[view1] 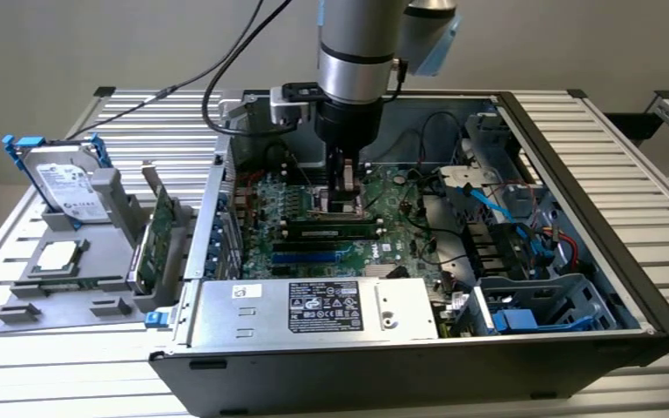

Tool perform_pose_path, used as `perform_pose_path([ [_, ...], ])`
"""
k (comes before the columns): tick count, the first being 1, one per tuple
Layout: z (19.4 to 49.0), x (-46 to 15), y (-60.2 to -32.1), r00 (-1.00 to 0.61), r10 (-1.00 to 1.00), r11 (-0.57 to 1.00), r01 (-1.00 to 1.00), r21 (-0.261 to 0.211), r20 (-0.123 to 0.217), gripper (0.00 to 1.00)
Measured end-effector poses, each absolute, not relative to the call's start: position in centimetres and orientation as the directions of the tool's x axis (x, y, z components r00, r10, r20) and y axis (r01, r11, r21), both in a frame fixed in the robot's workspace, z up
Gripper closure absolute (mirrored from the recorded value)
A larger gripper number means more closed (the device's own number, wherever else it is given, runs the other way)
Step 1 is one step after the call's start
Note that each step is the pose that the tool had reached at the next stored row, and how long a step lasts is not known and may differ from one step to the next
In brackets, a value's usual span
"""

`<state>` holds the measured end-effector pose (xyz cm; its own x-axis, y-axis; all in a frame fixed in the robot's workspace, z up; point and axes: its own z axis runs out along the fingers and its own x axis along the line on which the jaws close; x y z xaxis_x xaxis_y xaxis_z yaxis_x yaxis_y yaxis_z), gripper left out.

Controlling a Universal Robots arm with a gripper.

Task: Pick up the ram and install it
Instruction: 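Press down the ram until it locks into place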

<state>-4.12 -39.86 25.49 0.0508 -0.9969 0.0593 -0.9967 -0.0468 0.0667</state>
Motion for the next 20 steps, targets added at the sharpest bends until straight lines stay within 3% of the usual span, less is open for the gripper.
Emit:
perform_pose_path([
  [20,25.50,-4.15,-40.24,0.009,-0.998,-0.005,-0.998,0.067,0.059,0.89],
])
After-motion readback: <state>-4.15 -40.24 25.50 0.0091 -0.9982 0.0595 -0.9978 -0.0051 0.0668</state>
